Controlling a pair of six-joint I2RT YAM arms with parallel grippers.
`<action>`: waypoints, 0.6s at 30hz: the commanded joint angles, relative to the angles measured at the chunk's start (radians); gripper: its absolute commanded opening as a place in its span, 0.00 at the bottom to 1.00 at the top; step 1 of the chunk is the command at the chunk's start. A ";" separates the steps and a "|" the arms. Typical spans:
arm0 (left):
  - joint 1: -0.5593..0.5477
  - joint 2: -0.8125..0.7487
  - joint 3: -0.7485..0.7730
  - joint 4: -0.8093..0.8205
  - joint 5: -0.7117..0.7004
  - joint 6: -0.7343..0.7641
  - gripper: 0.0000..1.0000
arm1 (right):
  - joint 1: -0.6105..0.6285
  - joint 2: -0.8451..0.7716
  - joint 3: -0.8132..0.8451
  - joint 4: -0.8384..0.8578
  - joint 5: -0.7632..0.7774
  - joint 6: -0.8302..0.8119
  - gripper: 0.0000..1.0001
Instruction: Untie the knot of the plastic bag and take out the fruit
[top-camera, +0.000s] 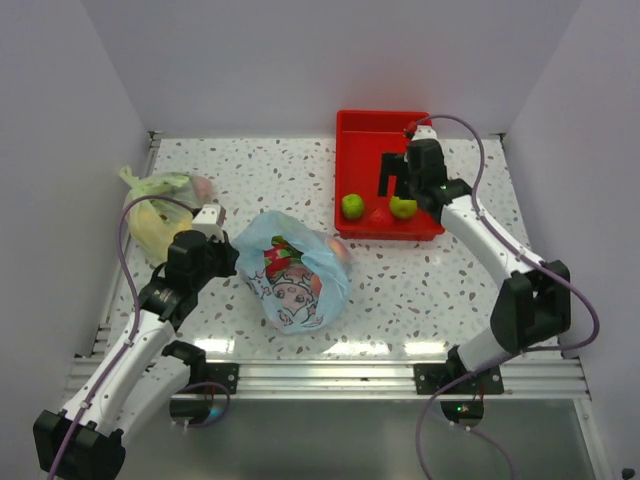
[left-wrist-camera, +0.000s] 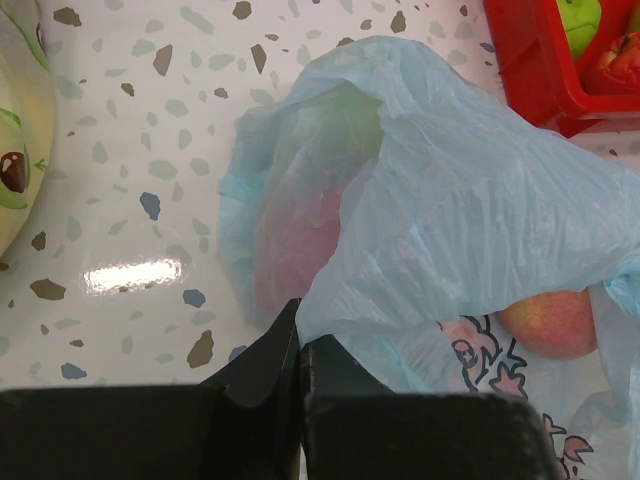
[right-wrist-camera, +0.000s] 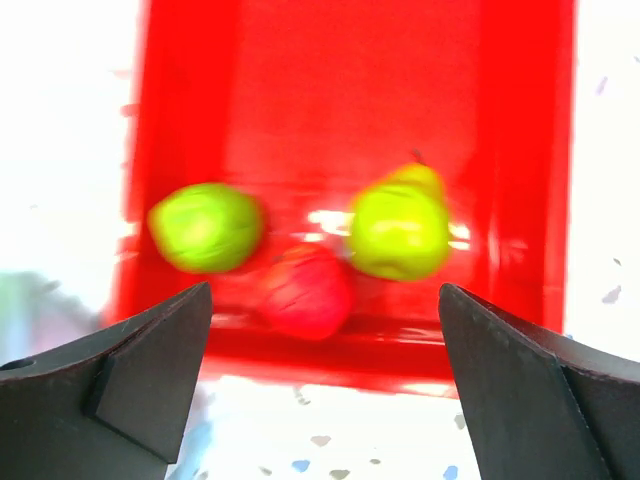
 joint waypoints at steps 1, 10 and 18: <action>0.005 -0.011 0.002 0.034 0.013 0.026 0.00 | 0.120 -0.108 0.009 -0.032 -0.042 -0.063 0.98; 0.005 -0.009 0.002 0.035 0.017 0.027 0.00 | 0.453 -0.204 0.057 -0.085 -0.125 -0.094 0.92; 0.007 -0.011 0.002 0.035 0.015 0.027 0.00 | 0.695 -0.126 0.074 -0.049 -0.250 -0.034 0.86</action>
